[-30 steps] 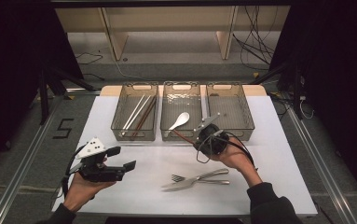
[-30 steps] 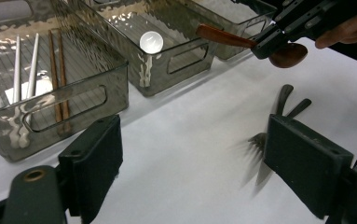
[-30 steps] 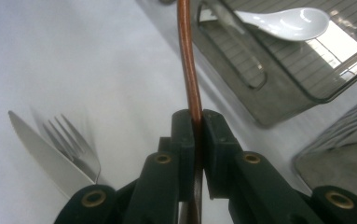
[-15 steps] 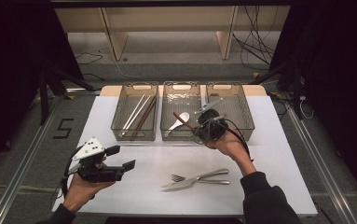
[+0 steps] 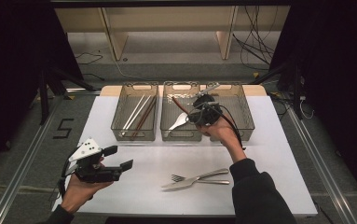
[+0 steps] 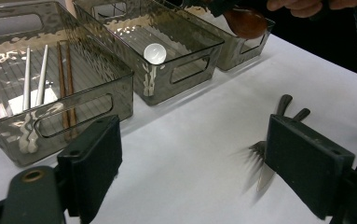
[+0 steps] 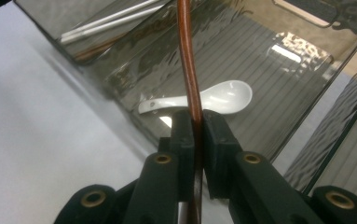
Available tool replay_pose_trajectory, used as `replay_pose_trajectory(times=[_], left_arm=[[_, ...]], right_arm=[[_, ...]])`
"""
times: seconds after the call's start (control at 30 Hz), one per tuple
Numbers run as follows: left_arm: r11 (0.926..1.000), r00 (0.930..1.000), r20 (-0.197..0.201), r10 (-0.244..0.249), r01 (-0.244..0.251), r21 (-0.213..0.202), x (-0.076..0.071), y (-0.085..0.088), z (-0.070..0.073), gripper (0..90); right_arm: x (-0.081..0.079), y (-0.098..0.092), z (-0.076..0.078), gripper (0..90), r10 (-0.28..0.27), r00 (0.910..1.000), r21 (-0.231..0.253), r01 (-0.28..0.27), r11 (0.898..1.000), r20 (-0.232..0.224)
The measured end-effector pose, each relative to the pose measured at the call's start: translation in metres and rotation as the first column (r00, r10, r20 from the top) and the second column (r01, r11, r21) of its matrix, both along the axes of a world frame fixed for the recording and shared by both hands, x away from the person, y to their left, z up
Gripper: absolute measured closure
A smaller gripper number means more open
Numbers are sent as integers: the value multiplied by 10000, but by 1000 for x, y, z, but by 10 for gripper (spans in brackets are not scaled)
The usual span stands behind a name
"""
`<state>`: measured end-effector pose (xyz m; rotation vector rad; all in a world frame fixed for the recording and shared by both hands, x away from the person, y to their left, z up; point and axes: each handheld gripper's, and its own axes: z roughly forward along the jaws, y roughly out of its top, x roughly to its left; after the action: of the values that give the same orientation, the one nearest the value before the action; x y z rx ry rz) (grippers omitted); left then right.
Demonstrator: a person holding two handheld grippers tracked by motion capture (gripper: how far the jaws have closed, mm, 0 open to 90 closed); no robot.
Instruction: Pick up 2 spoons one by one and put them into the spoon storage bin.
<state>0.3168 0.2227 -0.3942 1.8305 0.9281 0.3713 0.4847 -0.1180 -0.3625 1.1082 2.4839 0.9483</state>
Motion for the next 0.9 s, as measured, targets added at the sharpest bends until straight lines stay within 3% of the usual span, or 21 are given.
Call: replay_pose_trajectory(times=[0.3,0.9], left_arm=[[10000,10000,57,25,-25,-56,1,1,1,182],[9999,10000,18,-97,98,-116,1,0,0,181]], right_arm=[[15,5,5,843,-429,9990,456,424,9981,90],[38,13,-7,841,-1080,9940,348,1085,9935,-164]])
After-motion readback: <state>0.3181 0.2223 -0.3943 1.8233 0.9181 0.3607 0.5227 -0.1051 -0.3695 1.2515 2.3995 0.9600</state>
